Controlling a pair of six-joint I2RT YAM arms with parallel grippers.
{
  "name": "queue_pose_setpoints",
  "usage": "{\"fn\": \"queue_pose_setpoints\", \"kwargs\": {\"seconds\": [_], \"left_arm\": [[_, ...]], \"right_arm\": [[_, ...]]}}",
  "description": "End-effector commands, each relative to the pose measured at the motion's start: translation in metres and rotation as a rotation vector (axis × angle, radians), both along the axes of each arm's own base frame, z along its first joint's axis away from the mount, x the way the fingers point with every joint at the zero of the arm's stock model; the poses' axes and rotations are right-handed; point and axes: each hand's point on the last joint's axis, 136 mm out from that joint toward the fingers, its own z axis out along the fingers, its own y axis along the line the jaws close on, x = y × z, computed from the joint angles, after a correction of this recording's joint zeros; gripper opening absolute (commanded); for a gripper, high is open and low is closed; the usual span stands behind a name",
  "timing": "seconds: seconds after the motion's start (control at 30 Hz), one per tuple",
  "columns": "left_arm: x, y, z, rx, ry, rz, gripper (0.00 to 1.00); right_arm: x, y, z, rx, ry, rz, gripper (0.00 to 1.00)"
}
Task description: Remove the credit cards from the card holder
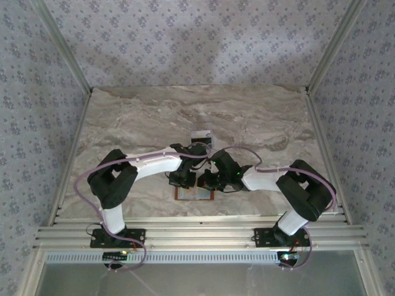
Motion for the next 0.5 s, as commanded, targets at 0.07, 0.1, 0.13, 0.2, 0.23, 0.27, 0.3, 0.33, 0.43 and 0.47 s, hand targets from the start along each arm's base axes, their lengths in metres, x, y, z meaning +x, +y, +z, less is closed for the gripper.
{"fn": "queue_pose_setpoints", "kwargs": {"seconds": [0.07, 0.1, 0.13, 0.2, 0.23, 0.27, 0.3, 0.33, 0.43, 0.47], "left_arm": [[-0.024, 0.077, -0.036, 0.360, 0.090, -0.030, 0.12], [-0.024, 0.078, -0.037, 0.359, 0.092, -0.032, 0.12], [-0.025, 0.078, -0.038, 0.358, 0.094, -0.031, 0.12], [-0.026, 0.077, -0.038, 0.349, 0.098, -0.028, 0.12], [-0.026, 0.074, -0.038, 0.332, 0.098, -0.026, 0.12], [-0.026, 0.069, -0.039, 0.302, 0.099, -0.023, 0.12], [-0.028, 0.063, -0.040, 0.267, 0.107, -0.019, 0.12], [-0.028, 0.058, -0.040, 0.239, 0.111, -0.016, 0.13], [-0.029, 0.045, -0.041, 0.169, 0.122, -0.006, 0.13], [-0.030, 0.042, -0.042, 0.157, 0.126, -0.005, 0.13]], "right_arm": [[0.001, -0.018, -0.003, -0.053, -0.003, -0.044, 0.00], [0.001, -0.020, -0.003, -0.055, -0.003, -0.047, 0.00], [0.001, -0.021, -0.003, -0.057, -0.003, -0.049, 0.00], [0.001, -0.021, -0.003, -0.054, -0.003, -0.049, 0.00], [0.001, -0.021, -0.003, -0.050, -0.003, -0.048, 0.00], [0.002, -0.018, -0.001, -0.035, -0.007, -0.044, 0.00], [0.002, -0.015, 0.001, -0.014, -0.008, -0.039, 0.02], [0.002, -0.012, 0.003, 0.007, -0.010, -0.033, 0.04], [0.002, -0.001, 0.006, 0.056, 0.000, -0.010, 0.14], [0.002, 0.001, 0.006, 0.066, 0.002, -0.006, 0.16]]}}
